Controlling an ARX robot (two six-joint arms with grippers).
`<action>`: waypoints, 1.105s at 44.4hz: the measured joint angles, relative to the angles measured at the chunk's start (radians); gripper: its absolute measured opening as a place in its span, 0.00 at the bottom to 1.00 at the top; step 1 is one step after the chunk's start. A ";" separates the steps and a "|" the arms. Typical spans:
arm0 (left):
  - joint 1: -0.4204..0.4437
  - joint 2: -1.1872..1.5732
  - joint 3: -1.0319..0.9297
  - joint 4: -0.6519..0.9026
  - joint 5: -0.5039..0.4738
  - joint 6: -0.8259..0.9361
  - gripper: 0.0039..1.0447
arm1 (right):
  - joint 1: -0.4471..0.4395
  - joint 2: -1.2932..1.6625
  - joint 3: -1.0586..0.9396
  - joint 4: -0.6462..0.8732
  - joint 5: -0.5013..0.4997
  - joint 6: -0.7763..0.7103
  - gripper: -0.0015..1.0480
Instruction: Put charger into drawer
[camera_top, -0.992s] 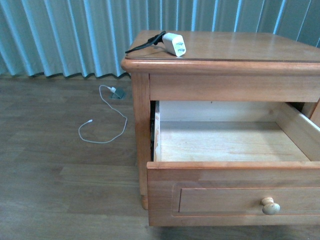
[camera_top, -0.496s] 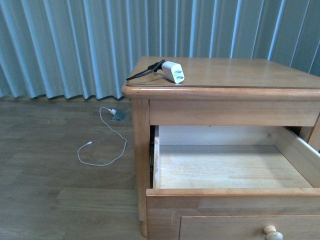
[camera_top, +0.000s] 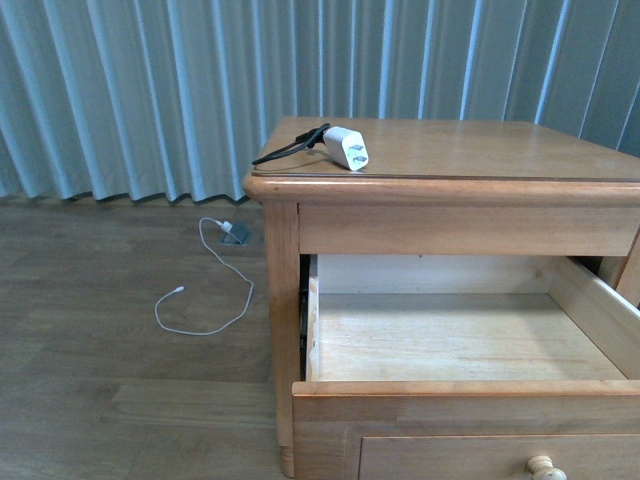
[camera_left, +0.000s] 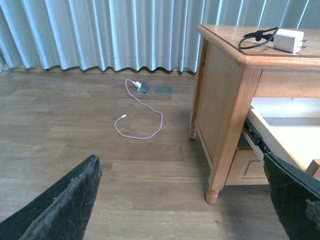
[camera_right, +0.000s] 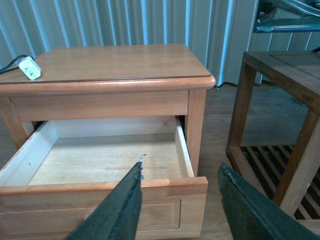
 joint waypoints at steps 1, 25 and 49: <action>0.000 0.000 0.000 0.000 0.000 0.000 0.94 | 0.028 -0.013 -0.008 -0.009 0.031 -0.002 0.40; 0.000 0.000 0.000 0.000 0.000 0.000 0.94 | 0.251 -0.102 -0.055 -0.045 0.233 -0.013 0.61; -0.209 0.863 0.363 0.381 -0.431 -0.140 0.94 | 0.253 -0.103 -0.057 -0.045 0.234 -0.012 0.92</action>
